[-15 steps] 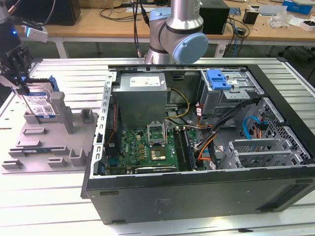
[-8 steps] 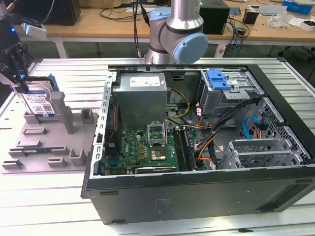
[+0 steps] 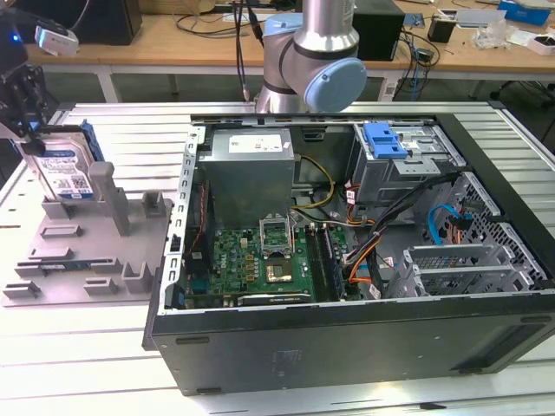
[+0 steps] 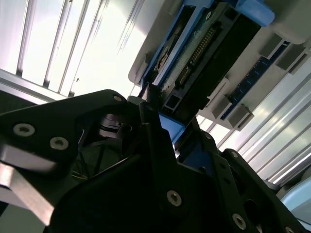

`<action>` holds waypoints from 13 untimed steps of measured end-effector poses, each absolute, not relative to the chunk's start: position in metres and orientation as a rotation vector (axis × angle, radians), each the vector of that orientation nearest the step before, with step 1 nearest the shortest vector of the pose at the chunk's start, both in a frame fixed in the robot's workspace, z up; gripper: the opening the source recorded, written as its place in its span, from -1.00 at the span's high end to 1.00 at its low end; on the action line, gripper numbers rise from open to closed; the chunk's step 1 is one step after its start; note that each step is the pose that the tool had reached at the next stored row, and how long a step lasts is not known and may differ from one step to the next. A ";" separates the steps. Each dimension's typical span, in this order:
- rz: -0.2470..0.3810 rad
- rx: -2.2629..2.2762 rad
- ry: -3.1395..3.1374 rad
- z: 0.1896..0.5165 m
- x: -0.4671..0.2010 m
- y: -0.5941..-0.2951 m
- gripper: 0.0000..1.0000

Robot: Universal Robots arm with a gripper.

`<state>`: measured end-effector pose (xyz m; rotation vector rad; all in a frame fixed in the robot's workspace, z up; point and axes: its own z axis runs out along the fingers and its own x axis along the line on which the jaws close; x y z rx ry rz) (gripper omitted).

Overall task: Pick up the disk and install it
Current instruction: 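Pick up the disk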

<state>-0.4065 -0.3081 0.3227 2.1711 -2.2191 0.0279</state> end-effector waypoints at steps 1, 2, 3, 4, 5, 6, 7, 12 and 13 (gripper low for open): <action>0.028 2.171 -2.219 0.324 -0.407 -0.308 0.27; 0.028 2.171 -2.219 0.326 -0.407 -0.308 0.27; 0.028 2.171 -2.219 0.329 -0.407 -0.308 0.27; 0.028 2.171 -2.219 0.330 -0.407 -0.308 0.27; 0.028 2.171 -2.219 0.332 -0.407 -0.308 0.27; 0.028 2.171 -2.219 0.335 -0.407 -0.308 0.27; 0.028 2.171 -2.219 0.339 -0.407 -0.308 0.27; 0.028 2.171 -2.219 0.352 -0.407 -0.308 0.27; 0.028 2.171 -2.219 0.354 -0.407 -0.308 0.27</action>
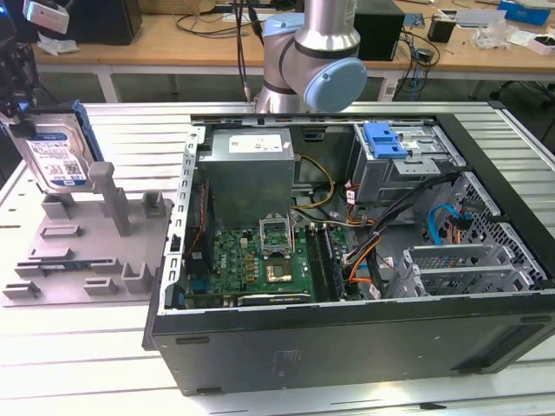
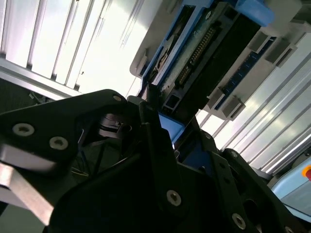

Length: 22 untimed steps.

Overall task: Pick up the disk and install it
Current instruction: 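Pick up the disk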

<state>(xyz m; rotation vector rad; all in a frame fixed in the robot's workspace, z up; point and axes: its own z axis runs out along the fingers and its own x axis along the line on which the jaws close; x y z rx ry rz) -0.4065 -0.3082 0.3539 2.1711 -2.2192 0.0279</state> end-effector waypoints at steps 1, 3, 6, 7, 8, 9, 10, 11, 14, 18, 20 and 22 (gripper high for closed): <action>0.028 2.171 -2.219 0.357 -0.407 -0.308 0.27; 0.028 2.171 -2.219 0.361 -0.407 -0.308 0.27; 0.028 2.171 -2.219 0.369 -0.407 -0.308 0.27; 0.028 2.171 -2.219 0.372 -0.407 -0.308 0.27; 0.027 2.171 -2.219 0.375 -0.407 -0.308 0.27; 0.027 2.171 -2.219 0.377 -0.406 -0.308 0.27; 0.027 2.171 -2.219 0.381 -0.407 -0.308 0.27; 0.027 2.171 -2.219 0.383 -0.406 -0.308 0.27; 0.027 2.171 -2.219 0.394 -0.407 -0.308 0.27; 0.027 2.171 -2.219 0.410 -0.407 -0.308 0.27; 0.027 2.171 -2.219 0.415 -0.407 -0.308 0.27; 0.027 2.171 -2.219 0.422 -0.407 -0.308 0.27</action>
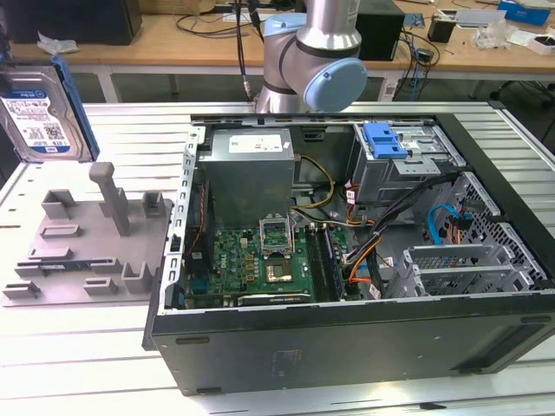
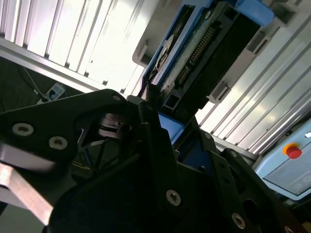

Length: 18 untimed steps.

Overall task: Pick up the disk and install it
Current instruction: 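Pick up the disk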

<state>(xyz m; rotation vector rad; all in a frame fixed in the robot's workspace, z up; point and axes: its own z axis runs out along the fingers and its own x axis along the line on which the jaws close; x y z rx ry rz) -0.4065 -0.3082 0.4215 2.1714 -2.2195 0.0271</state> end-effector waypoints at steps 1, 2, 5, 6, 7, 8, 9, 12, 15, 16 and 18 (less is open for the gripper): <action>0.027 2.171 -2.219 0.424 -0.407 -0.308 0.27; 0.027 2.171 -2.219 0.426 -0.407 -0.308 0.27; 0.027 2.171 -2.219 0.435 -0.407 -0.308 0.27; 0.027 2.171 -2.220 0.439 -0.407 -0.308 0.27; 0.027 2.171 -2.220 0.441 -0.407 -0.308 0.27; 0.027 2.171 -2.220 0.443 -0.407 -0.308 0.27; 0.027 2.171 -2.220 0.445 -0.407 -0.308 0.27; 0.027 2.172 -2.220 0.446 -0.407 -0.308 0.27; 0.027 2.172 -2.220 0.447 -0.407 -0.308 0.27; 0.027 2.171 -2.220 0.447 -0.407 -0.308 0.27; 0.027 2.171 -2.219 0.447 -0.407 -0.308 0.27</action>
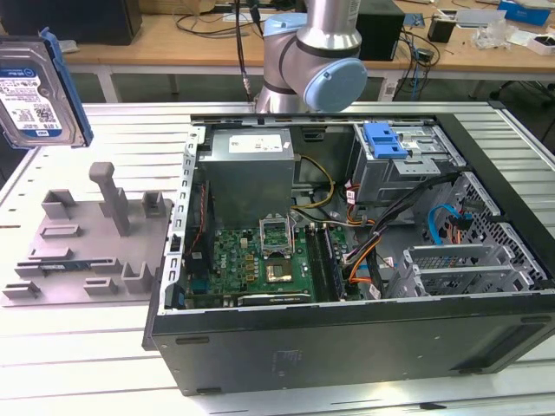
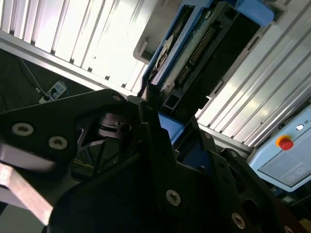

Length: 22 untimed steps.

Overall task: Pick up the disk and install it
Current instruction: 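Pick up the disk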

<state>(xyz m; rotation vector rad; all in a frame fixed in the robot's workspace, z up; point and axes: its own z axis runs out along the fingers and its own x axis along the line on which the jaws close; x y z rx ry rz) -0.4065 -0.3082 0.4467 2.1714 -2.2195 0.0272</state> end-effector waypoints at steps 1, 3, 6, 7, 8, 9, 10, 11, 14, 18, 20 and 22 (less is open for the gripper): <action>0.027 2.171 -2.219 0.447 -0.407 -0.308 0.27; 0.026 2.172 -2.220 0.451 -0.406 -0.308 0.27; 0.026 2.172 -2.220 0.459 -0.407 -0.308 0.27; 0.026 2.172 -2.220 0.463 -0.406 -0.308 0.27; 0.026 2.172 -2.220 0.464 -0.406 -0.308 0.27; 0.026 2.172 -2.220 0.466 -0.405 -0.309 0.27; 0.026 2.172 -2.220 0.468 -0.404 -0.309 0.27; 0.026 2.172 -2.220 0.471 -0.402 -0.310 0.27; 0.024 2.173 -2.221 0.477 -0.392 -0.317 0.27; 0.020 2.174 -2.223 0.480 -0.374 -0.328 0.27; 0.019 2.175 -2.223 0.482 -0.364 -0.335 0.27; 0.017 2.176 -2.224 0.483 -0.357 -0.339 0.27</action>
